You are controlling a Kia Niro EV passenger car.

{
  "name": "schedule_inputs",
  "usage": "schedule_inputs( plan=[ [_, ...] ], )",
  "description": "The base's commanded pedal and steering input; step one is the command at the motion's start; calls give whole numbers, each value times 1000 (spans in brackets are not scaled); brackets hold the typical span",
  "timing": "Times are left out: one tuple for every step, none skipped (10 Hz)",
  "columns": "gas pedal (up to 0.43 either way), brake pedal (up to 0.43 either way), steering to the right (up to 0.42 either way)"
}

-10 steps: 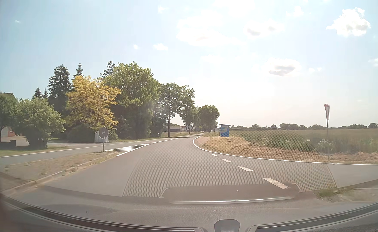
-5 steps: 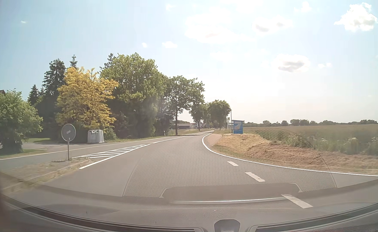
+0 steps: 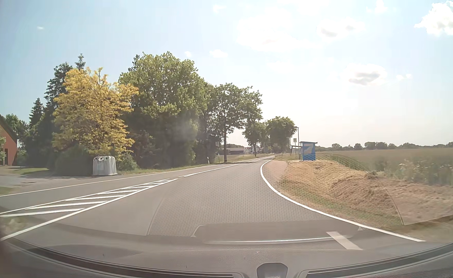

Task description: Follow the waypoints while adhering to traffic rules and regulations

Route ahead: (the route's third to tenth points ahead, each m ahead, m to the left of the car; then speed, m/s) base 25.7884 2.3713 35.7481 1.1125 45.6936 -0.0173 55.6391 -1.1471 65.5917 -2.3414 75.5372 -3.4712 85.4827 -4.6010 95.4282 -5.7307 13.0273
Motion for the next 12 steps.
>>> schedule_inputs(
  plan=[
    [539,6,-31],
    [539,6,-18],
    [539,6,-9],
    [539,6,-5],
    [539,6,-3],
    [539,6,0],
    [559,6,1],
    [591,6,2],
    [591,6,3],
    [591,6,3],
    [591,6,4],
    [591,6,8]
  ],
)
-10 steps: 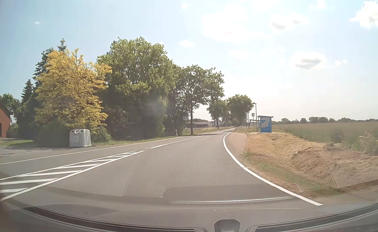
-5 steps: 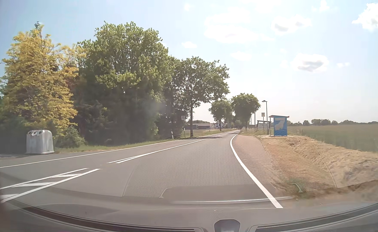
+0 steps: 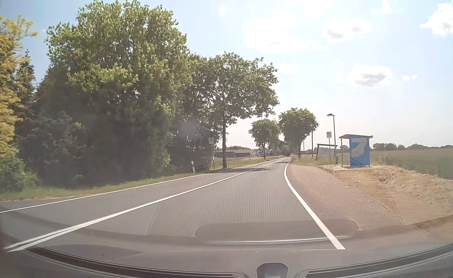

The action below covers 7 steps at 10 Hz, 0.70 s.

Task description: Follow the waypoints while adhering to traffic rules and regulations

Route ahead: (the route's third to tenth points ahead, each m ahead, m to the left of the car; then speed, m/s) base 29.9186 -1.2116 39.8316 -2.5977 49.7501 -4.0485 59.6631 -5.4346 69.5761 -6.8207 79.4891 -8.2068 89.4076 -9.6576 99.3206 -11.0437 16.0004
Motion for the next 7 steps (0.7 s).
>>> schedule_inputs(
  plan=[
    [591,6,15],
    [591,6,23],
    [591,6,27],
    [610,6,28],
    [622,6,29],
    [630,6,29],
    [642,6,31]
  ],
)
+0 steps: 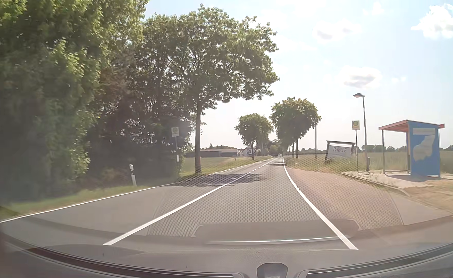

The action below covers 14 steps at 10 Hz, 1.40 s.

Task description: Follow the waypoints while adhering to traffic rules and regulations

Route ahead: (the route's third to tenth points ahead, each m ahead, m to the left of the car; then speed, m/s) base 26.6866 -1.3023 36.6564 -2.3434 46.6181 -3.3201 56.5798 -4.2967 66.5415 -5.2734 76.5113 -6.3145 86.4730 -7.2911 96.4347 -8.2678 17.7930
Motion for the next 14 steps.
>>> schedule_inputs(
  plan=[
    [642,6,32],
    [642,6,31],
    [642,6,32],
    [642,6,31],
    [642,6,28],
    [642,6,27],
    [642,6,25],
    [642,6,23],
    [642,6,19],
    [642,6,12],
    [642,6,9],
    [642,6,9],
    [642,6,9],
    [622,6,9]
  ],
)
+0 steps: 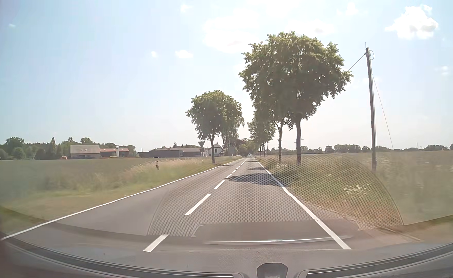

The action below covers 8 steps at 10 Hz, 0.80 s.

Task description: Follow the waypoints while adhering to traffic rules and regulations

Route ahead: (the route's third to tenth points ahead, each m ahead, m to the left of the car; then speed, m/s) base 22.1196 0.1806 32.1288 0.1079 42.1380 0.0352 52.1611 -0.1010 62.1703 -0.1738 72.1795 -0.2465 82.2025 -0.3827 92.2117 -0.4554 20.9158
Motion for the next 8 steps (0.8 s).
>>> schedule_inputs(
  plan=[
    [579,6,9],
    [559,6,9],
    [539,6,7],
    [539,6,3],
    [520,6,2],
    [500,6,2],
    [500,6,1],
    [469,6,1]
  ],
)
